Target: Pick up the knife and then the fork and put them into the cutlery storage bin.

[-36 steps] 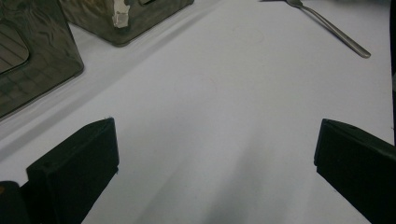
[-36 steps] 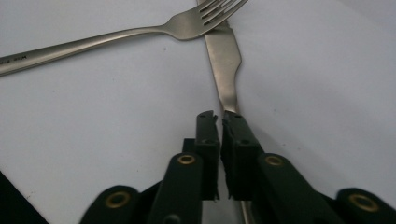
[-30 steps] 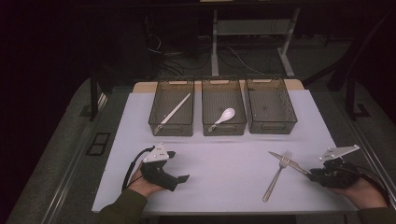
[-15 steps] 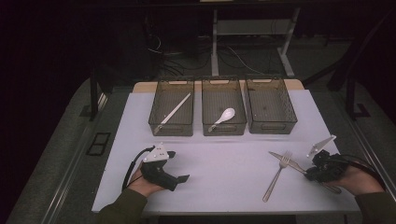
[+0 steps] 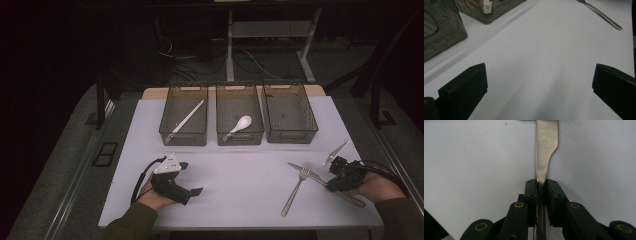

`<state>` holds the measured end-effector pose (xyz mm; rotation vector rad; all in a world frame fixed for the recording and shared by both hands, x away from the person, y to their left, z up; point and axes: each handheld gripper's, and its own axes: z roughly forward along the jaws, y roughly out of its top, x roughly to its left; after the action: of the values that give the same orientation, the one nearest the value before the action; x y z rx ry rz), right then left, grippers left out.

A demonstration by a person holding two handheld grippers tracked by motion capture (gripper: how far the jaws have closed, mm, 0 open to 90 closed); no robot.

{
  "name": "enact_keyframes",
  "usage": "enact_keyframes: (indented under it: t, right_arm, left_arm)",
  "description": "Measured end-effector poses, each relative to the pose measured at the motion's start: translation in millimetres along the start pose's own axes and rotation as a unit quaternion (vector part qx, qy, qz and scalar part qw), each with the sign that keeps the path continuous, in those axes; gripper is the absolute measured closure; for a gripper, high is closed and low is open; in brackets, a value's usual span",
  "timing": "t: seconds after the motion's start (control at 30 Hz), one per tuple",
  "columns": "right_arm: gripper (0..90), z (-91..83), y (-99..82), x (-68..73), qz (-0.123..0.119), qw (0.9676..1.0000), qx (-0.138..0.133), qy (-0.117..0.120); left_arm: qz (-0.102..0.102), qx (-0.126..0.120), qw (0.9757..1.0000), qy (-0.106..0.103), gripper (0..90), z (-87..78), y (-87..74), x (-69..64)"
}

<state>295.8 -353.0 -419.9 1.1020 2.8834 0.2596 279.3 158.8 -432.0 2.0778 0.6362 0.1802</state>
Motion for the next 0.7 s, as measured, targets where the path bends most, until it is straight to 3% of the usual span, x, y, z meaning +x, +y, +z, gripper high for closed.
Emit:
enact_keyframes:
  t: [0.27, 0.37, 0.7]
  right_arm:
    - [79.7, -0.7, -2.1, -0.6, 0.029, 0.9995, -0.009, -0.001]
    - [79.7, -1.7, -5.8, -3.9, 0.054, 0.9979, -0.033, -0.015]
    - [79.7, -8.3, -12.1, -15.9, 0.082, 0.9945, -0.064, -0.012]
  left_arm:
    - [0.000, -0.002, 1.0000, 0.000, 0.0, -0.4, 0.2, 0.0]
    - [0.000, 0.000, 1.0000, 0.000, 0.0, 0.0, 0.1, 0.3]
    - [-0.003, -0.004, 1.0000, 0.000, 0.0, -0.7, 0.2, 0.6]
